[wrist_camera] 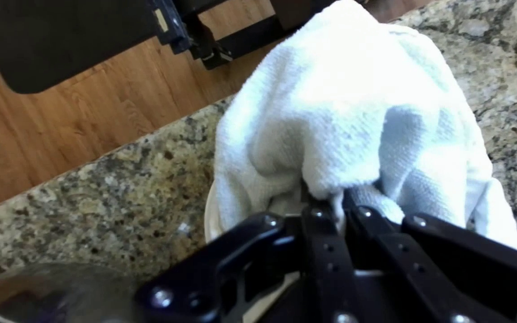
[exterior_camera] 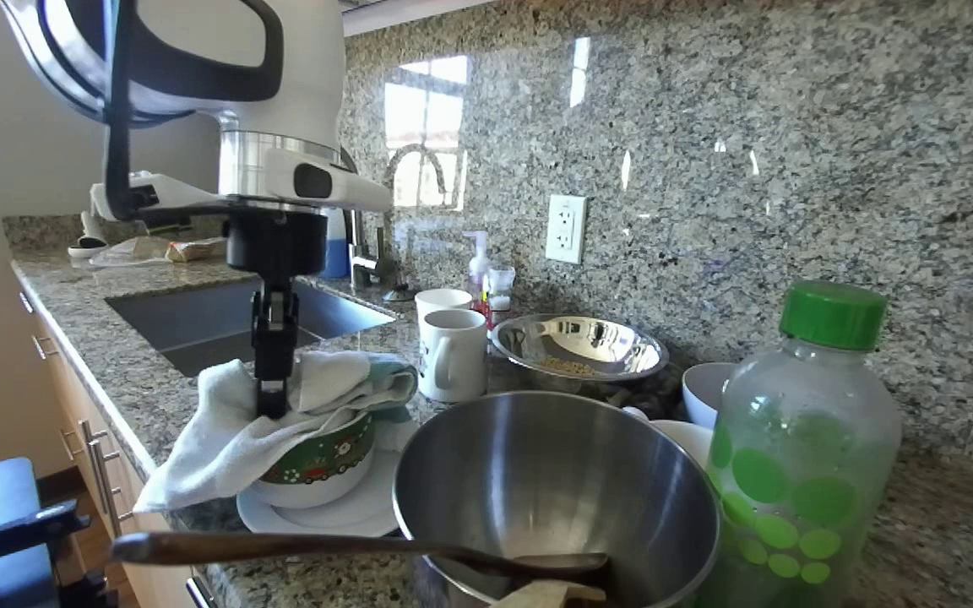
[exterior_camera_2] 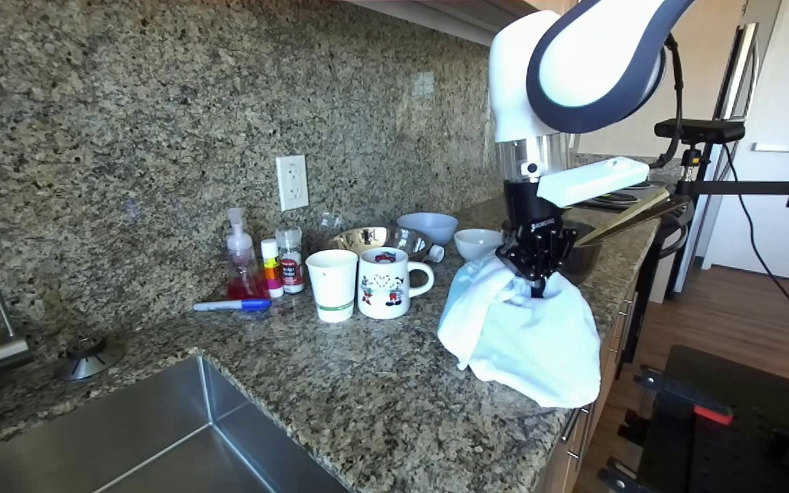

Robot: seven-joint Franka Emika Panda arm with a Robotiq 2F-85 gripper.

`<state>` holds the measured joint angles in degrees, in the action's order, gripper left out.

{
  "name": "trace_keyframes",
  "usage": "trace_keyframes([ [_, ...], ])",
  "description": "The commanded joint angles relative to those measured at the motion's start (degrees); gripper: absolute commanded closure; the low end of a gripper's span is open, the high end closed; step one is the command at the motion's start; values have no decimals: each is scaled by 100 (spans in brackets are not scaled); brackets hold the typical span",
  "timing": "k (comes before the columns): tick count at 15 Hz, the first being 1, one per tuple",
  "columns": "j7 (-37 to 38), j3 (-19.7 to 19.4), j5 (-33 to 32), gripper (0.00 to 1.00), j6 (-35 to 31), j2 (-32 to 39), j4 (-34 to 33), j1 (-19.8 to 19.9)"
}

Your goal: Use the towel to wipe the inside of the mug on the plate, then put it in the silver bowl next to the plate

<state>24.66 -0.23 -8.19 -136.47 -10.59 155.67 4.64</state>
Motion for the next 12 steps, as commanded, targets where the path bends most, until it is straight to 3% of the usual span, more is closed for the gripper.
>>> trace_keyframes([
  [1,898,314,-803,95,247,120,-255,113],
  [3,1006,348,-920,95,92,174,-276,36],
  [5,624,276,-514,95,-45,249,-300,-88],
  [9,-932,11,1059,95,-140,492,-423,-299],
  [12,-1122,-43,1163,95,182,624,-573,-210],
])
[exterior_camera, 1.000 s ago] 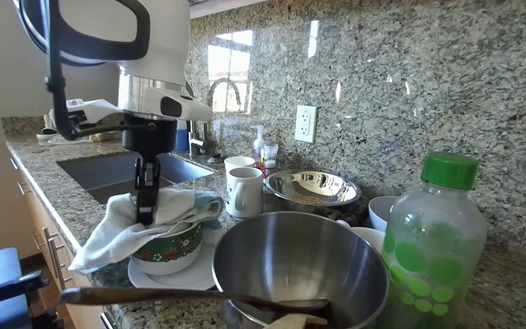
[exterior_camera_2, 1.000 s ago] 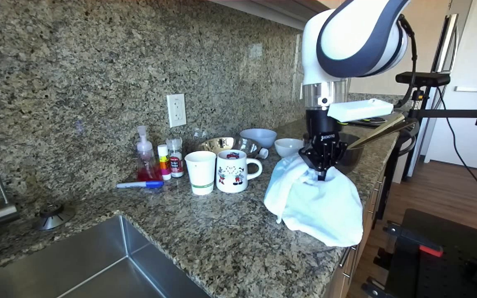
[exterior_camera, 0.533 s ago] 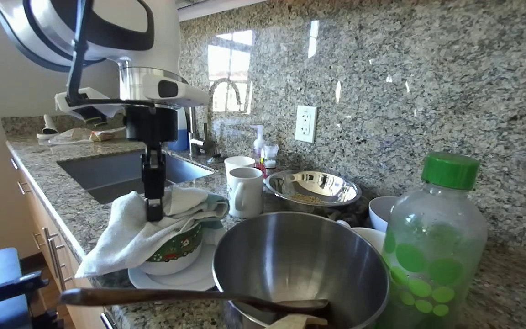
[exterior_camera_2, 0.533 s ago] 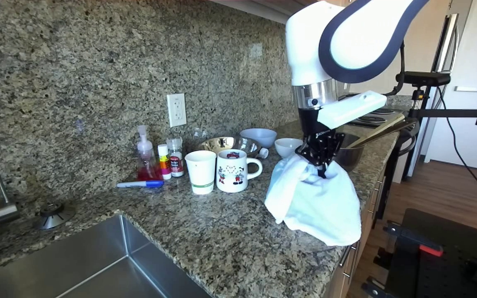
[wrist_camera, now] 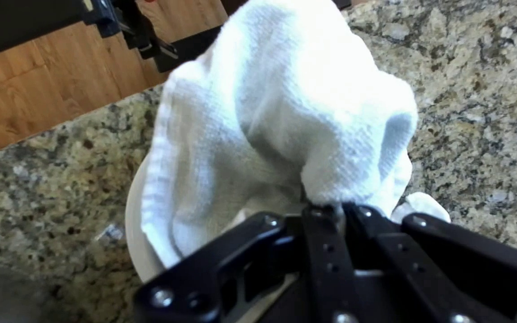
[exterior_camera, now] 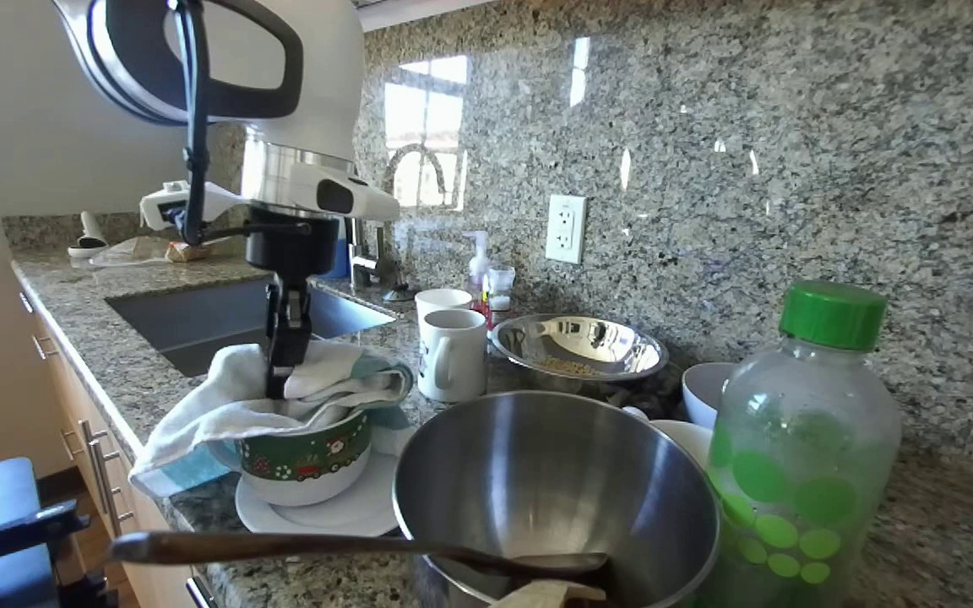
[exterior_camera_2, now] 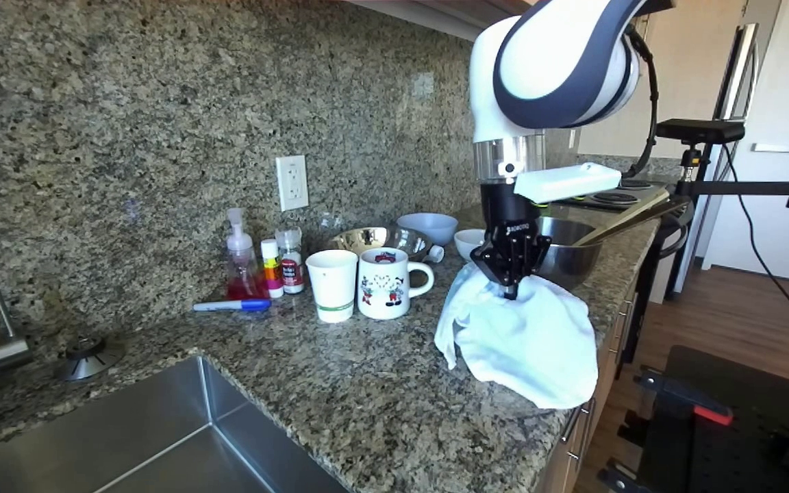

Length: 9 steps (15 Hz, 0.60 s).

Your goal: Use the towel to wipe the inside of the mug on the plate, then put it in the silver bowl next to the plate

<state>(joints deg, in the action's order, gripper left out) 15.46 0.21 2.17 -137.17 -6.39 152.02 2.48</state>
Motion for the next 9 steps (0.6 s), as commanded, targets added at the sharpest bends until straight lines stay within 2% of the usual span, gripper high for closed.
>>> trace_keyframes([
  [1,82,-74,-151,95,363,250,-255,51],
  [6,1231,-50,-1294,95,1016,484,-498,55],
  [9,1680,-60,-1788,95,801,630,-543,-3],
])
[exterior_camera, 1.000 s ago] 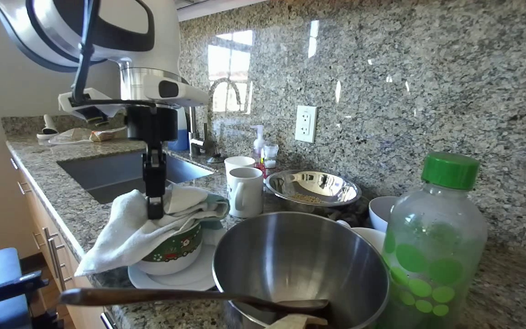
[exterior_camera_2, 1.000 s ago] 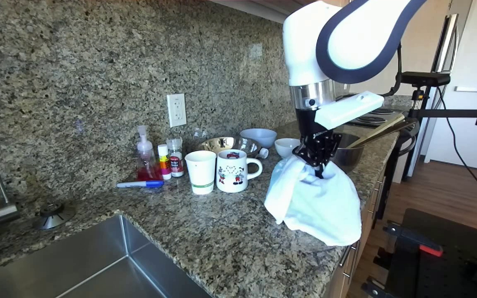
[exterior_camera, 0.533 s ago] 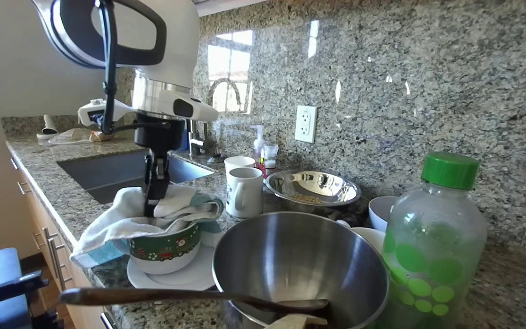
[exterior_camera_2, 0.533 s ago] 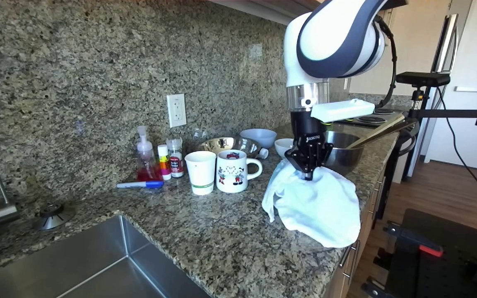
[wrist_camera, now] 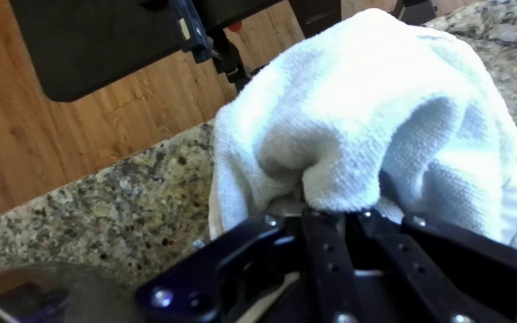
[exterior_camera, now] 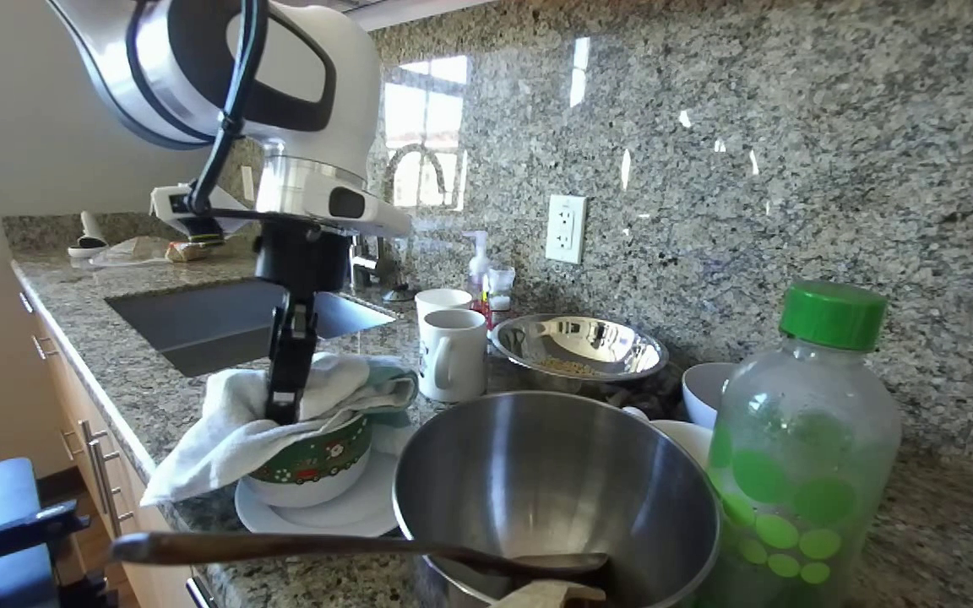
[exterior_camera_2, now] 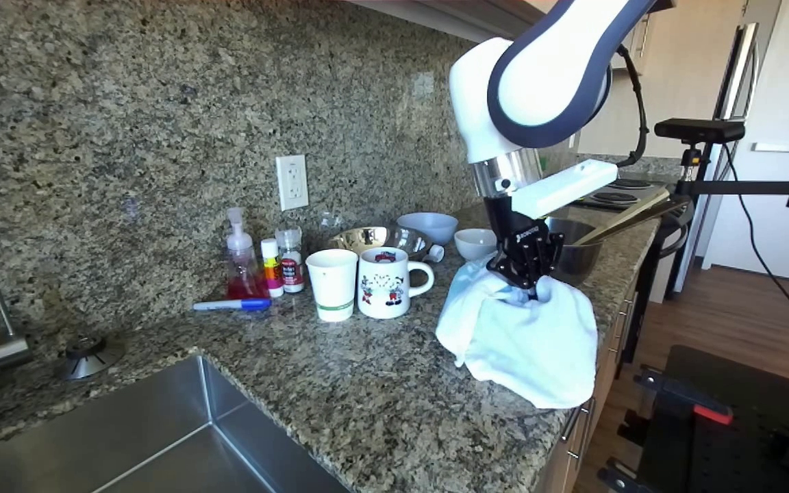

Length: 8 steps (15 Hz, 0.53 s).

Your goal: Use the towel to wipe the inside of the mug on the plate, then put it in the silver bowl next to the plate

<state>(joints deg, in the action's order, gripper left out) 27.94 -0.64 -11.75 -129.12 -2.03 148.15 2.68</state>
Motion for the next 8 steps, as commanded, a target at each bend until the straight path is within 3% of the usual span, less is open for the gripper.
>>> trace_keyframes([
  [1,507,20,-465,95,-118,227,-150,-45],
  [3,500,13,-457,95,-392,271,-125,-83],
  [8,-427,-2,561,95,-840,424,-96,-138],
])
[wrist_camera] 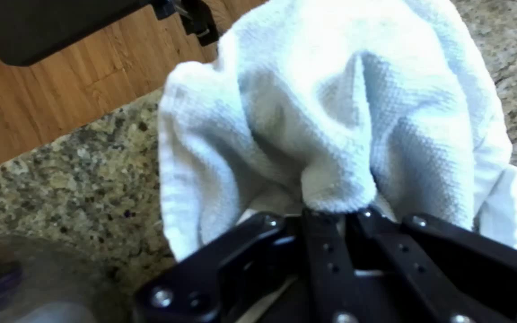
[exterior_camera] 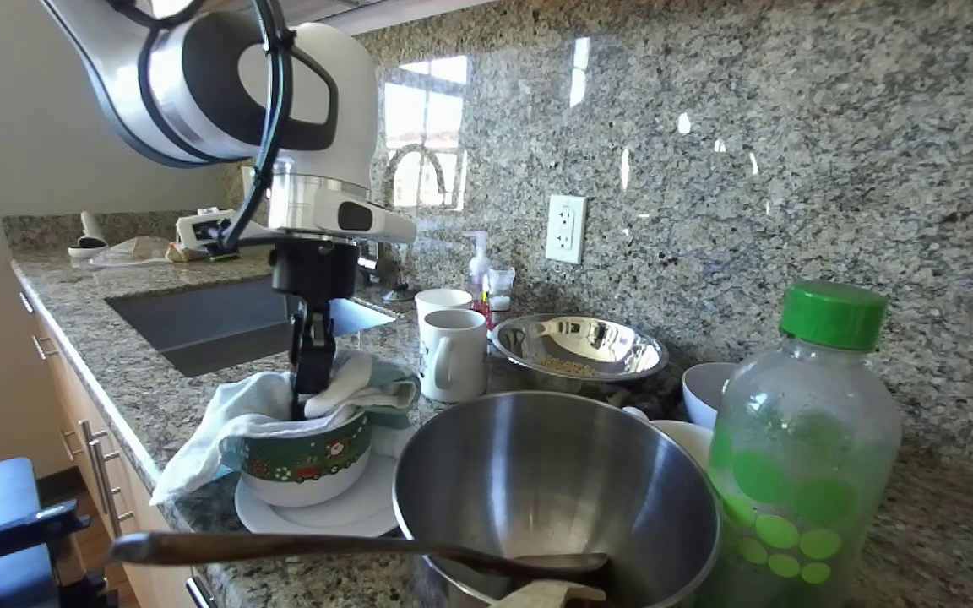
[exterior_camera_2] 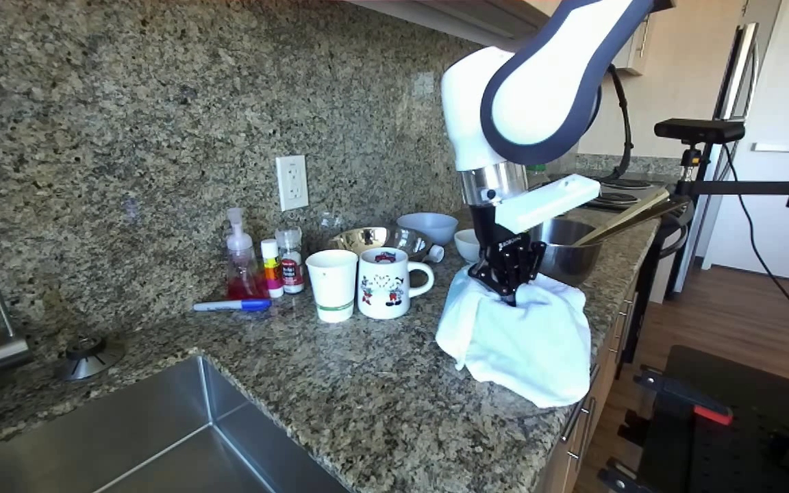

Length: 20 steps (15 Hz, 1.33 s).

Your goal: Use the towel to wipe the inside of the mug on the plate, then put it in the silver bowl next to the plate

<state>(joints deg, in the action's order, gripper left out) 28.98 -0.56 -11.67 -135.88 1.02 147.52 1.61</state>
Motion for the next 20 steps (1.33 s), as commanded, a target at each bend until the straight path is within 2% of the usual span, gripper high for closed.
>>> trace_keyframes([
  [1,-833,-9,844,95,-38,166,-70,-31],
  [3,-984,-31,956,95,267,224,-138,-30],
  [7,100,-110,-78,95,538,256,-212,-86],
  [9,343,-99,-307,95,430,296,-211,-104],
  [11,249,-78,-222,95,216,340,-191,-121],
  [14,-572,-2,620,95,-148,442,-154,-107],
  [16,-1003,6,1007,95,-64,515,-193,-101],
  [17,-1110,-9,1075,95,24,534,-206,-102],
  [20,-574,-107,498,95,145,520,-228,-171],
])
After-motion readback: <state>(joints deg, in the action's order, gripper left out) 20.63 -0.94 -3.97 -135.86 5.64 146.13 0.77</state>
